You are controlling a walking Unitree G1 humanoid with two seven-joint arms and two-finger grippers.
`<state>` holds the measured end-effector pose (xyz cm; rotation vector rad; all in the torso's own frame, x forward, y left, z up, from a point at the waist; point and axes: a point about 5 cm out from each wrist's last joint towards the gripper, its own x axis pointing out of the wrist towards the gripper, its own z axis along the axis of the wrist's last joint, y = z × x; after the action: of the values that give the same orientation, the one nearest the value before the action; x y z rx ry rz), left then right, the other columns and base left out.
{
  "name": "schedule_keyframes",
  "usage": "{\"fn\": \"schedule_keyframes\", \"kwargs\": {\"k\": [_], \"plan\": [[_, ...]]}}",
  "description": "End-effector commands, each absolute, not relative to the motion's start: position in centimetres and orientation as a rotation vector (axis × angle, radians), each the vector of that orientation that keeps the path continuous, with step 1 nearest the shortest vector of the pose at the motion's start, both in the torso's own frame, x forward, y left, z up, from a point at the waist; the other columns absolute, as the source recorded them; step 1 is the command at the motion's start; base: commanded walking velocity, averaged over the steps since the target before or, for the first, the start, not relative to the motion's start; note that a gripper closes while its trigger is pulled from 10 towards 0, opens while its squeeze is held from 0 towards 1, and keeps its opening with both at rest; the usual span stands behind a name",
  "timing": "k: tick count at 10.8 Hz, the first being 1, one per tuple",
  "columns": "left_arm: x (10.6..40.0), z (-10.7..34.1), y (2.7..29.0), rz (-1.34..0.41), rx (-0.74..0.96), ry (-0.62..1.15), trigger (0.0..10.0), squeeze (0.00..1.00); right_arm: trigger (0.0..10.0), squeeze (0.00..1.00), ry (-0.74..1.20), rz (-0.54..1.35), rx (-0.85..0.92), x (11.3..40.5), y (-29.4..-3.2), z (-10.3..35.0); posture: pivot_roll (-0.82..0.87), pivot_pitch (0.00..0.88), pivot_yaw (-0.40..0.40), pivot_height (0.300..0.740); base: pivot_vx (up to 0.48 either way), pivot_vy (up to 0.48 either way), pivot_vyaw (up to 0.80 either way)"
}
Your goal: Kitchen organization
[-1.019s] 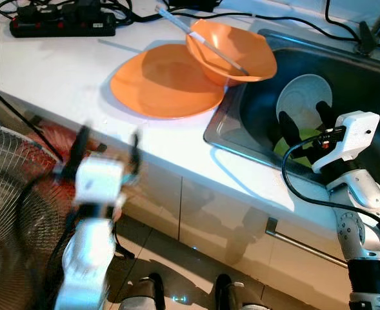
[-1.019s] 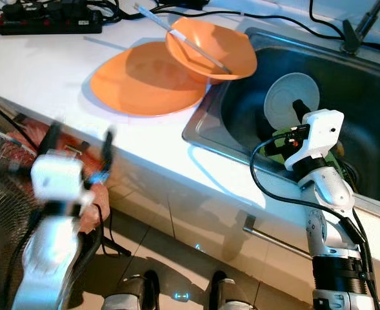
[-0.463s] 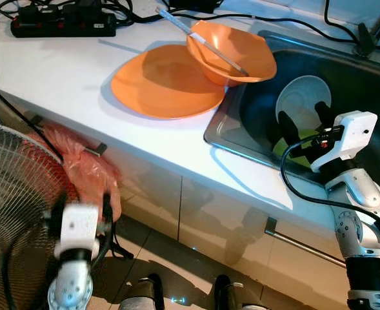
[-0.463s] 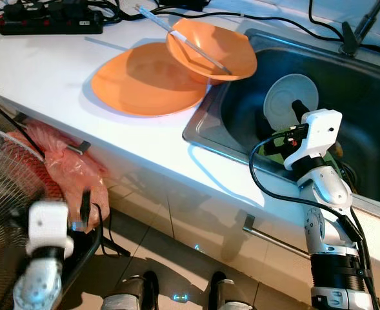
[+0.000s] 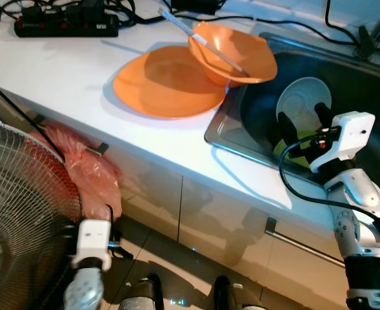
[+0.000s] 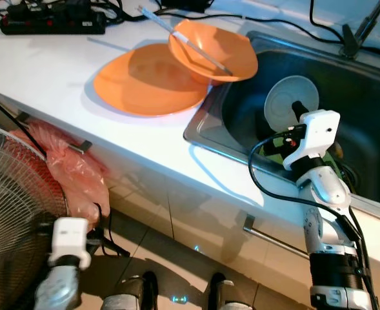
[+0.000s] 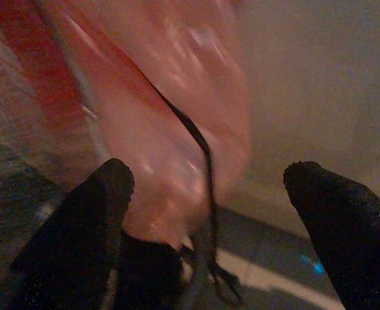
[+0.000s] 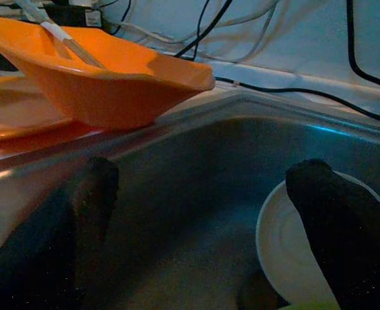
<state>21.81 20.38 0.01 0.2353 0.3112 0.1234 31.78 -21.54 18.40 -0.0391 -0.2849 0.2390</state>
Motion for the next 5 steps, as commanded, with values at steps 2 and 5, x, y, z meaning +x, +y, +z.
{"fn": "schedule_keyframes", "kwargs": {"k": [2,5], "plan": [[20.6,-2.8,20.1,0.098,0.226,0.435,10.0,0.00,10.0,0.00,-0.235,0.201,-0.052,31.9,-21.9,17.2,0.05,0.221,-0.007,0.740,0.000,0.000,0.00],[20.2,-4.4,20.3,0.111,0.206,0.506,10.0,0.00,10.0,0.00,-0.236,0.179,-0.063,32.4,-22.1,17.5,0.04,0.221,-0.011,0.740,0.000,0.000,0.00]]}}
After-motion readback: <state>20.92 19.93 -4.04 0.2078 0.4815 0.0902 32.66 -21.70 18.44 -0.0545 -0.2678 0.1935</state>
